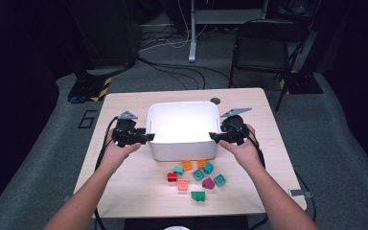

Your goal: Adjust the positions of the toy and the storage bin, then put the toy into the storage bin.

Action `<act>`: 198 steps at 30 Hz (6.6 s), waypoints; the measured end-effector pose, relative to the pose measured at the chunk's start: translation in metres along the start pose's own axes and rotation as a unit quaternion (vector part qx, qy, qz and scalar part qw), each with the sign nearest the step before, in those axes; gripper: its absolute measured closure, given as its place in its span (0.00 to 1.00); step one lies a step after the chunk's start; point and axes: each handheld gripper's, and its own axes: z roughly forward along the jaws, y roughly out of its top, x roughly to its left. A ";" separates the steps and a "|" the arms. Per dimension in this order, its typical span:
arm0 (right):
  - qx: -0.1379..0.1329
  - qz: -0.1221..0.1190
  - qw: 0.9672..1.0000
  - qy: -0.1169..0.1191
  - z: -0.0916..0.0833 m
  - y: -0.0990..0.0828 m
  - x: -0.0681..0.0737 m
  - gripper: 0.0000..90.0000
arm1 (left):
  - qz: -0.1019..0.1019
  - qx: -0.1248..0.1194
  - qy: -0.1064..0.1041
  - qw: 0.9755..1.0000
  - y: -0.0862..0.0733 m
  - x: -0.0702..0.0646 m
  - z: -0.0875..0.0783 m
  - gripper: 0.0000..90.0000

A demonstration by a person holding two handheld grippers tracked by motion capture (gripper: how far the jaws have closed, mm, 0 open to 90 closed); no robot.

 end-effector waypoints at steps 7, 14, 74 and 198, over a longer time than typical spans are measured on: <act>-0.001 -0.001 1.000 0.007 -0.006 -0.008 0.006 0.45 | -0.005 0.002 -0.010 1.000 -0.008 -0.005 -0.007 0.54; -0.007 0.007 1.000 0.014 -0.012 -0.016 0.010 0.43 | -0.005 -0.007 -0.022 1.000 -0.015 -0.010 -0.013 0.54; -0.019 -0.017 1.000 -0.002 -0.014 -0.104 0.021 0.52 | -0.007 -0.070 0.024 0.997 -0.094 -0.006 -0.011 0.45; 0.029 -0.063 0.995 0.067 -0.066 -0.032 0.028 0.64 | -0.003 -0.043 0.047 0.998 -0.115 0.007 0.007 0.47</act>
